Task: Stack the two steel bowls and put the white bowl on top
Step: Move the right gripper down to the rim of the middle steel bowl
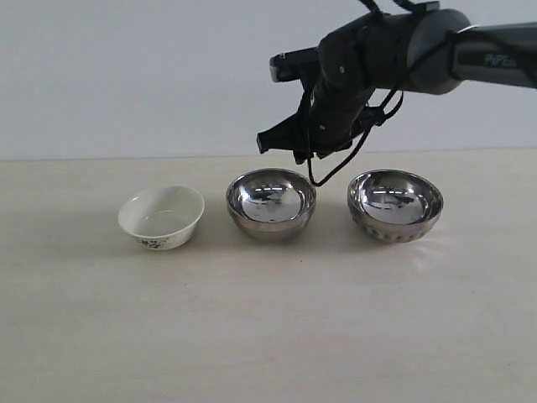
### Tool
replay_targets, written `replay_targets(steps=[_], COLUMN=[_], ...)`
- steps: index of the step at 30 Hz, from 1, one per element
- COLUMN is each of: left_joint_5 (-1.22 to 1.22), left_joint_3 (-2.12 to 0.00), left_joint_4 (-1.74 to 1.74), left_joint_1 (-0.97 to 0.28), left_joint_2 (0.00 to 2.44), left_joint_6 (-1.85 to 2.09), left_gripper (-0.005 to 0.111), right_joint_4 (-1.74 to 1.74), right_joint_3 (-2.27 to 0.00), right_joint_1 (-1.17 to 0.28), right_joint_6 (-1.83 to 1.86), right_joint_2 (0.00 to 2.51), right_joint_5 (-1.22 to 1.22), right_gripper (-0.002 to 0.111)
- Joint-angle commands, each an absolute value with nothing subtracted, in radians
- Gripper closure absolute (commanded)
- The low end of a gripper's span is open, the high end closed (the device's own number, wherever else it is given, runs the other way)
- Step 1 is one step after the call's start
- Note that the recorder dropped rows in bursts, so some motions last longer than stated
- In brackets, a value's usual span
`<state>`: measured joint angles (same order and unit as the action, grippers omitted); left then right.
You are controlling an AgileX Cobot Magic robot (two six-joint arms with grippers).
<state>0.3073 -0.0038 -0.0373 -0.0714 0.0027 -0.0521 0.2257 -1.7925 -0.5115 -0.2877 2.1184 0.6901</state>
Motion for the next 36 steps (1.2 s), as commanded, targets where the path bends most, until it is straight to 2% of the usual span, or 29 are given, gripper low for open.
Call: replay_targets(steps=[1,30,32,33,34,36], left_joint_5=[0.307,0.307,0.307,0.307,0.307,0.307], left_joint_3=[0.000,0.000,0.000,0.000,0.000,0.000], left_joint_4=[-0.036,-0.036,-0.036,-0.036,-0.036,-0.036], left_joint_1=[-0.069,-0.069,-0.069,-0.069,-0.069,-0.069], left_joint_2=[0.000,0.000,0.000,0.000,0.000,0.000], left_joint_6=[-0.053,-0.053,-0.053,-0.053,-0.053,-0.053], left_gripper=[0.103,0.103,0.103,0.103,0.103,0.103], right_joint_4=[0.217,0.113,0.113,0.113,0.113,0.113], right_joint_3=[-1.846,-1.877,-1.877,-1.877,-1.877,-1.877], right_joint_1=[-0.509,-0.474,-0.474,-0.474,-0.474,-0.474], right_joint_6=[-0.268,-0.183,-0.183,-0.183,-0.183,-0.181], right_joint_2=[2.186,2.373,2.370,2.361,2.346,2.324], right_joint_5=[0.683,0.637,0.641,0.646,0.661,0.681], right_gripper=[0.075,0.076,0.080,0.086,0.104,0.108])
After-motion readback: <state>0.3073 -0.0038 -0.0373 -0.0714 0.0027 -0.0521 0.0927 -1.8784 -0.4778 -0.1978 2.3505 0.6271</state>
